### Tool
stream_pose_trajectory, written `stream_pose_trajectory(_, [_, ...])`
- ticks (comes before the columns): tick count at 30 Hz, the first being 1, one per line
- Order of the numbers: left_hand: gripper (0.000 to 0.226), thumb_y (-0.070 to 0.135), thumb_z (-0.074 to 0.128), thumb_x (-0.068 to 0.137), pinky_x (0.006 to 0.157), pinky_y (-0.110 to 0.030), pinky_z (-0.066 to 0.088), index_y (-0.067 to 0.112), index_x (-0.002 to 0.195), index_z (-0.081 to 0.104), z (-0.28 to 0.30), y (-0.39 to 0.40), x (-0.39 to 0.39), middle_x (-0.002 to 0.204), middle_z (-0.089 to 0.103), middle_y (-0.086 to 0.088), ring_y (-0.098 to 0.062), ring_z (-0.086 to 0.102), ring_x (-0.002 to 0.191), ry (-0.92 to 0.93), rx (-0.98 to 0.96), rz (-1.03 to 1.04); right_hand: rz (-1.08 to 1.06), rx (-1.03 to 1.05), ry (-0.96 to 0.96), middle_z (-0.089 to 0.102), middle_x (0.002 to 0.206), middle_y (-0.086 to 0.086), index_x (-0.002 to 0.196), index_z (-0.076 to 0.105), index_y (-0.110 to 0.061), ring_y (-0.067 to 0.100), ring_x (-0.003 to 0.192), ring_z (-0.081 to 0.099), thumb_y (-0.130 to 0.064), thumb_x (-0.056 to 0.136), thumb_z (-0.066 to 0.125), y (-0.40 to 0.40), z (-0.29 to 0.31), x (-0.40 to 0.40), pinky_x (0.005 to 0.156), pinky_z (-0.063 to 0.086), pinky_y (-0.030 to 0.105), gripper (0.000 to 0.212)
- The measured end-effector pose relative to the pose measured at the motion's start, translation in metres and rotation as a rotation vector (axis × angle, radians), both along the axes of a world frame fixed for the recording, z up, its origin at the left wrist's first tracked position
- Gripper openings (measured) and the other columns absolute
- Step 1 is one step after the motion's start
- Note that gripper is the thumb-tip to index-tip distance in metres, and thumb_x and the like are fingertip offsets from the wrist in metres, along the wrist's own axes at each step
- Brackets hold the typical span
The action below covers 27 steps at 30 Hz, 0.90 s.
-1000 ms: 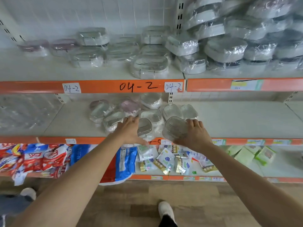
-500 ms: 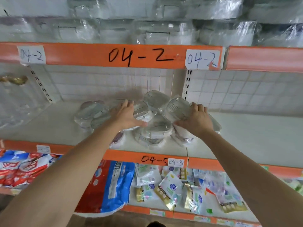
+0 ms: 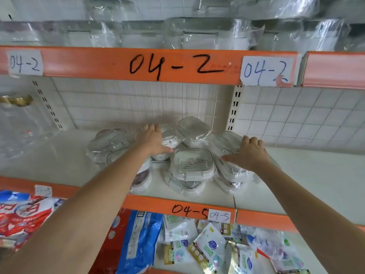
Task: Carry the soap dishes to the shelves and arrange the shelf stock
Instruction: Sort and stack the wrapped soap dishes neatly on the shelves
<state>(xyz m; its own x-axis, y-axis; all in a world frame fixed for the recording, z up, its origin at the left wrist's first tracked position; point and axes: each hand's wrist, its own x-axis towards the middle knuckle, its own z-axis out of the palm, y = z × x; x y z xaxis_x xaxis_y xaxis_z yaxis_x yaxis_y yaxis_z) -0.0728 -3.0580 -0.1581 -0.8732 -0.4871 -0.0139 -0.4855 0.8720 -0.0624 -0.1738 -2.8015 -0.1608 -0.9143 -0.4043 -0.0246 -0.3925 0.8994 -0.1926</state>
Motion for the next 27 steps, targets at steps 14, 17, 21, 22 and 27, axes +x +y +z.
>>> stream_pose_trajectory(14, [0.097, 0.060, 0.056, 0.086, 0.115, -0.036, 0.020, -0.003, 0.148, 0.015, 0.006, 0.015, -0.004, 0.154, 0.020, -0.019, -0.031, 0.021, 0.142, 0.046, -0.016, -0.102, 0.174, 0.089, 0.155, 0.036, 0.142, 0.006, 0.141, 0.027, -0.009, 0.024, 0.133, 0.031, -0.066, 0.081, 0.054, -0.002, 0.017, 0.013, 0.110, 0.025, 0.035, 0.086])
stream_pose_trajectory(17, [0.082, 0.049, 0.052, 0.092, 0.114, -0.033, 0.020, -0.002, 0.147, 0.019, 0.009, 0.027, 0.008, 0.150, 0.027, -0.015, -0.029, 0.026, 0.139, 0.080, -0.014, -0.162, 0.214, 0.111, 0.215, 0.039, 0.141, 0.006, 0.140, 0.031, -0.010, 0.023, 0.132, 0.034, -0.062, 0.087, 0.049, 0.001, 0.020, 0.028, 0.110, 0.024, 0.034, 0.076])
stream_pose_trajectory(21, [0.064, 0.037, 0.051, 0.093, 0.114, -0.032, 0.025, 0.001, 0.142, 0.031, 0.011, 0.040, 0.036, 0.145, 0.036, -0.013, -0.026, 0.033, 0.135, 0.089, 0.038, -0.226, 0.303, 0.120, 0.223, 0.041, 0.140, 0.005, 0.137, 0.036, -0.012, 0.023, 0.131, 0.035, -0.051, 0.093, 0.046, 0.000, 0.030, 0.058, 0.109, 0.026, 0.035, 0.060])
stream_pose_trajectory(22, [0.061, 0.034, 0.054, 0.090, 0.112, -0.033, 0.029, 0.002, 0.139, 0.036, 0.013, 0.044, 0.045, 0.142, 0.040, -0.012, -0.026, 0.037, 0.132, 0.067, 0.058, -0.237, 0.329, 0.129, 0.202, 0.042, 0.139, 0.006, 0.137, 0.037, -0.012, 0.023, 0.130, 0.035, -0.049, 0.093, 0.048, -0.001, 0.033, 0.067, 0.108, 0.027, 0.035, 0.059])
stream_pose_trajectory(27, [0.041, 0.030, 0.060, 0.089, 0.088, -0.038, 0.053, 0.008, 0.123, 0.055, 0.034, 0.062, 0.089, 0.117, 0.057, -0.005, -0.020, 0.057, 0.106, -0.109, 0.192, -0.293, 0.450, 0.175, 0.034, 0.042, 0.142, 0.007, 0.142, 0.030, -0.010, 0.024, 0.132, 0.036, -0.050, 0.092, 0.050, -0.001, 0.059, 0.110, 0.108, 0.030, 0.038, 0.067])
